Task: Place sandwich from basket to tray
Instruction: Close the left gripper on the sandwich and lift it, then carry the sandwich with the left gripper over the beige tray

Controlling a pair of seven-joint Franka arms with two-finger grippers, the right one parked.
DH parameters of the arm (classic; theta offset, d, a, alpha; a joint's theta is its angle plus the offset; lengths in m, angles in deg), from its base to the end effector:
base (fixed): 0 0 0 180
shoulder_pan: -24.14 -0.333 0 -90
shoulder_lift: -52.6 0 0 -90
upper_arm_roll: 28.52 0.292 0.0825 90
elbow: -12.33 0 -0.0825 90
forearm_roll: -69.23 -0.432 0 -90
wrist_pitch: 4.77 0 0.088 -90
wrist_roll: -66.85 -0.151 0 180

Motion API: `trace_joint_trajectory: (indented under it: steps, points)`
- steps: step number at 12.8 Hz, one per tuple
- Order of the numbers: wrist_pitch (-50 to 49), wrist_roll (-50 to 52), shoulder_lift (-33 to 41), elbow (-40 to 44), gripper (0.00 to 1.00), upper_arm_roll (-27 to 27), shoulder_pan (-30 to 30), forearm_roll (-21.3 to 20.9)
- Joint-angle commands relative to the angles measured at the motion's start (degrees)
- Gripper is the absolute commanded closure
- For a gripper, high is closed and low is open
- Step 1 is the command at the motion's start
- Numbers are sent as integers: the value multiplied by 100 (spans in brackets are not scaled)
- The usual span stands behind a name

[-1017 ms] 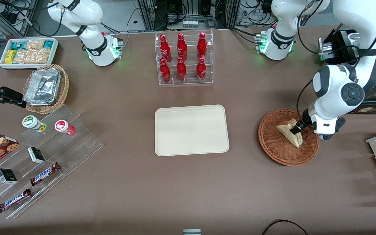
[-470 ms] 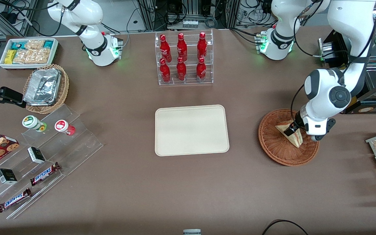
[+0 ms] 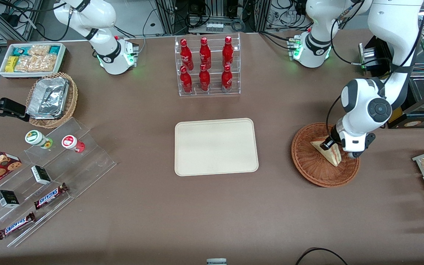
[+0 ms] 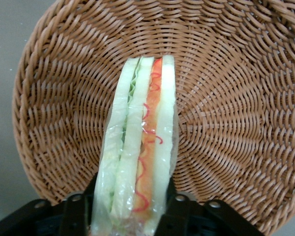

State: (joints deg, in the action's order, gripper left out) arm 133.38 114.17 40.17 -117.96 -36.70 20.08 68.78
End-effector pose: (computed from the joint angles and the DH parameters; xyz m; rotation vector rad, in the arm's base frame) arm 0.5452 -0.0428 0.1503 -2.9112 -1.1460 0.1267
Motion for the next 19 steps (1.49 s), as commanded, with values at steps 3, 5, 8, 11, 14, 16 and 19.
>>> trace_joint_trajectory:
  steps: [3, 5, 8, 11, 14, 16, 19]
  points:
    - [-981, 75, 628, 230, 100, -87, 439, -219]
    - [-1551, 102, 584, 695, 100, -87, 975, -228]
    - [-2046, 111, 409, 1233, 100, -104, 1871, -228]
    - [-2055, 136, -134, 1811, 100, -104, 2776, -193]
    - [-2056, 478, -969, 2812, 100, -104, 3560, -105]
    - [-2108, 673, -1514, 3542, 100, -113, 3947, -105]
    - [-2204, 970, -2340, 4596, 100, -113, 4281, -105]
